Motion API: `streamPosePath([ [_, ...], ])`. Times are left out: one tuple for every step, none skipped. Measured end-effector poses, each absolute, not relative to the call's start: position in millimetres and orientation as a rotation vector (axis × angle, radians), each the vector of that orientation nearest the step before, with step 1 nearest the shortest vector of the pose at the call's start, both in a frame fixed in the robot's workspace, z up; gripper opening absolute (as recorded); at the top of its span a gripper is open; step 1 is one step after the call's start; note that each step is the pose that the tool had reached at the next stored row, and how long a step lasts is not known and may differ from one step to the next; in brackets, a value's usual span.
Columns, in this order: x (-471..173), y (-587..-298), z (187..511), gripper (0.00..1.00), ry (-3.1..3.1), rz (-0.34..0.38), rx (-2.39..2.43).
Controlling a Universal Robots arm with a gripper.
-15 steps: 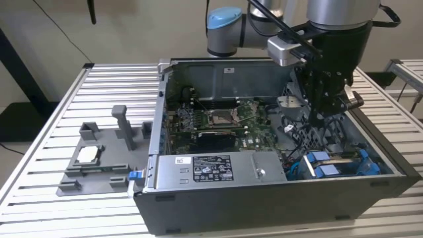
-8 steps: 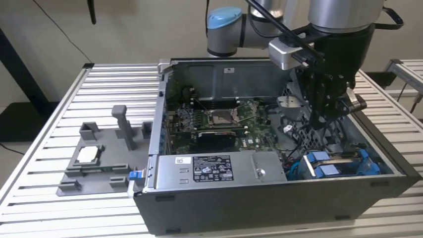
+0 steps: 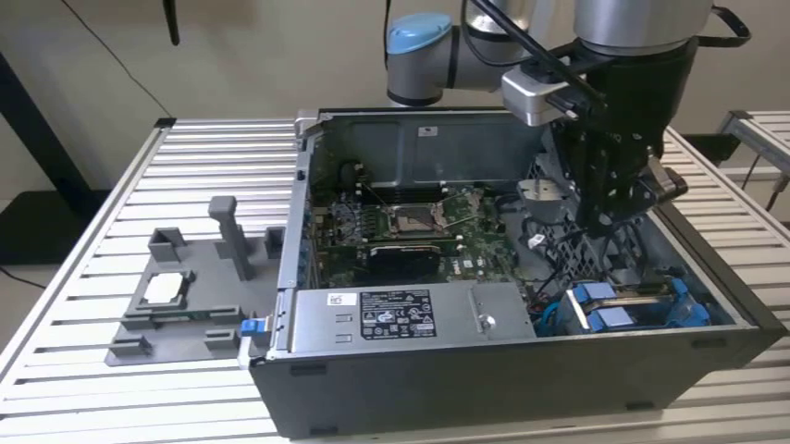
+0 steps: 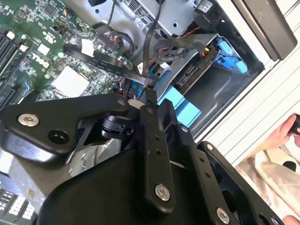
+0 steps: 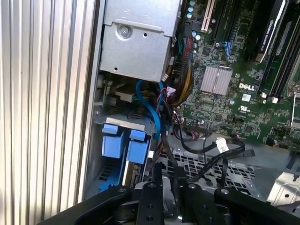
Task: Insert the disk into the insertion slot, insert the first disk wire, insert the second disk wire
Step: 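Insert the second disk wire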
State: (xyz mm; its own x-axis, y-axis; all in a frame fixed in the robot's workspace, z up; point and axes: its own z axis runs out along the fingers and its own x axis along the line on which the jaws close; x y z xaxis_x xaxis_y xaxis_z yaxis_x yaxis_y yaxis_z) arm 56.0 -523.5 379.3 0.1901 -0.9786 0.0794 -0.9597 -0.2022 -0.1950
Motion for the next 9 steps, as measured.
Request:
streamPosePath([
  [56.1,-522.7,379.4,0.25,1.915,-0.284,-2.344],
  [56.1,-522.2,379.4,0.25,1.913,-0.284,-2.344],
  [56.1,-521.6,379.5,0.25,1.911,-0.284,-2.345],
  [56.1,-520.9,379.6,0.25,1.910,-0.285,-2.346],
  [56.0,-520.4,379.7,0.25,1.909,-0.285,-2.347],
  [55.9,-519.6,379.8,0.25,1.909,-0.285,-2.347],
  [55.8,-518.7,380.0,0.25,1.909,-0.285,-2.347],
  [55.6,-518.1,380.9,0.25,1.909,-0.285,-2.347],
  [55.5,-517.5,381.6,0.25,1.908,-0.286,-2.346],
])
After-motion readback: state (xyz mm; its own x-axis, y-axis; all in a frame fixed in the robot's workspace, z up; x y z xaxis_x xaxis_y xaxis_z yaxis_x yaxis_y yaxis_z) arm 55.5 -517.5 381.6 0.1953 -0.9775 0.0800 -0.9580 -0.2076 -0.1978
